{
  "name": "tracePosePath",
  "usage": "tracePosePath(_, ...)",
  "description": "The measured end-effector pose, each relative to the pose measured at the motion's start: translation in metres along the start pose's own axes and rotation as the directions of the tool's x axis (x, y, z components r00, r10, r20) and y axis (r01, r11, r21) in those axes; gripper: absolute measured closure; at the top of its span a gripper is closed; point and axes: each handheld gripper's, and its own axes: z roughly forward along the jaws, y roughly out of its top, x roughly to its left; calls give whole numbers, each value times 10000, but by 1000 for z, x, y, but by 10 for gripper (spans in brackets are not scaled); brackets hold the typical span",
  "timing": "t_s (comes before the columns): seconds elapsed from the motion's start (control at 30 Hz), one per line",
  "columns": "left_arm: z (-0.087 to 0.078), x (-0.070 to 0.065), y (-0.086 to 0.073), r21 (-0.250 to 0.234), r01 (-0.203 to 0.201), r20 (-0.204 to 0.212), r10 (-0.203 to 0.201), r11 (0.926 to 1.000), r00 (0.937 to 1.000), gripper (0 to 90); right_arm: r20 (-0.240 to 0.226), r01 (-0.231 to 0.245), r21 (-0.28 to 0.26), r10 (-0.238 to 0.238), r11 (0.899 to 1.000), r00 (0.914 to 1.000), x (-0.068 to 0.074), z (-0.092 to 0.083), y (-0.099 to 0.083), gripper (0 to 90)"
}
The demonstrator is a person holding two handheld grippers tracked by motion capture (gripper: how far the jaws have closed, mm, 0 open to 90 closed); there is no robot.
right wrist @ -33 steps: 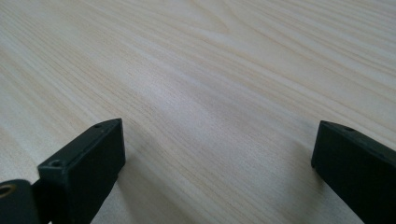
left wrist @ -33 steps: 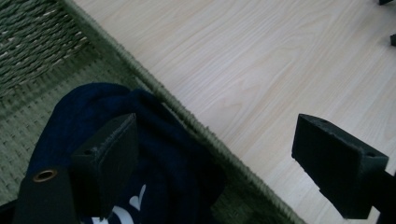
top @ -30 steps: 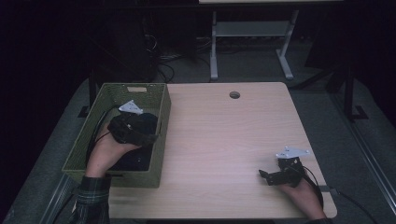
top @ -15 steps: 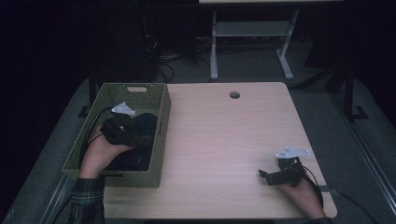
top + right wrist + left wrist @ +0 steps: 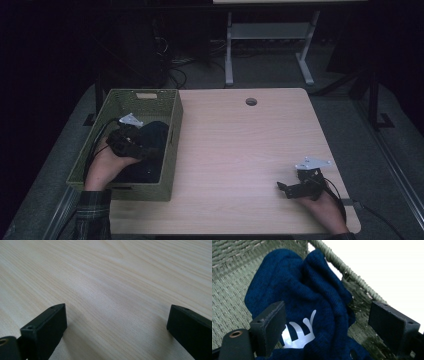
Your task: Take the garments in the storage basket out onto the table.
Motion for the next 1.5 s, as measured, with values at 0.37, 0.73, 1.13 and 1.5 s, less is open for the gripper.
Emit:
tracePosePath(0.37, 14, 1, -5, 592, -66, -68, 70, 9982, 10000, 142, 0, 4, -1, -4, 10000, 10000, 0, 0, 0, 22)
tracePosePath(0.73, 30, 0, -7, 1191, -251, -10, 254, 9926, 9997, 142, -7, 8, -1, -8, 10000, 10000, 0, 0, 0, 22)
tracePosePath(1.13, 43, 0, -10, 1665, -433, -54, 448, 9851, 9990, 147, -7, 3, 2, -3, 10000, 10000, 0, 0, 0, 22)
tracePosePath(1.5, 42, 0, -10, 1843, -826, 327, 779, 9794, 9964, 459, -8, -7, 8, 7, 10000, 10000, 0, 0, 0, 22)
